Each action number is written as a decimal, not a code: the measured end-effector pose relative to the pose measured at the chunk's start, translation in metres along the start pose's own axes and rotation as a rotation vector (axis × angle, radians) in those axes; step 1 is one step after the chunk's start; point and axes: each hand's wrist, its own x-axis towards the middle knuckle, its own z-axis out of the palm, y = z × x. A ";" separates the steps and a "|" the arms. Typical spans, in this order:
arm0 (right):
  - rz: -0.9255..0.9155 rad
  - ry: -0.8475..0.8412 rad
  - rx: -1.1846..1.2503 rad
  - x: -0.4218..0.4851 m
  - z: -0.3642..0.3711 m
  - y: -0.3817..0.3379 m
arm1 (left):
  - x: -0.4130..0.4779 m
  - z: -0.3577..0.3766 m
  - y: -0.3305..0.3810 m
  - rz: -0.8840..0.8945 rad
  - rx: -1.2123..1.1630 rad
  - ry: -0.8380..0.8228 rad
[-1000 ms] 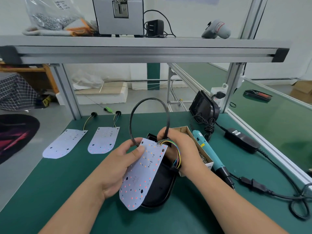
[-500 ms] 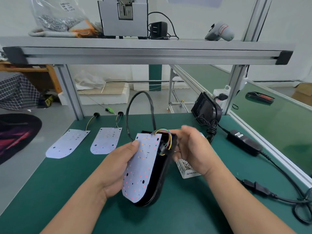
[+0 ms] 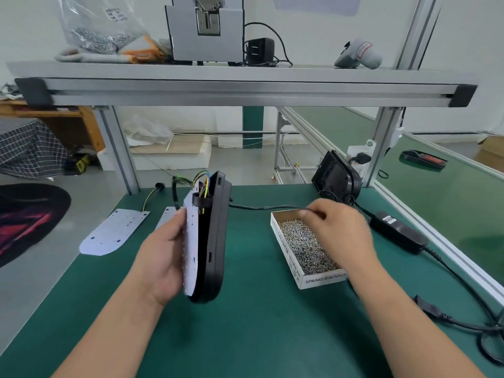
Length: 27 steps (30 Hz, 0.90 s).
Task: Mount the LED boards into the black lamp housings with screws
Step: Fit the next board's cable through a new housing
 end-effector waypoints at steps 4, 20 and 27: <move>0.046 0.065 -0.042 0.006 -0.007 0.016 | -0.003 0.007 -0.008 -0.072 0.054 0.003; -0.369 -0.384 0.137 -0.021 0.017 -0.027 | -0.020 0.031 -0.027 -0.083 0.095 -0.176; 0.481 -0.089 1.212 0.014 -0.011 0.024 | -0.004 -0.002 0.001 0.069 -0.002 0.006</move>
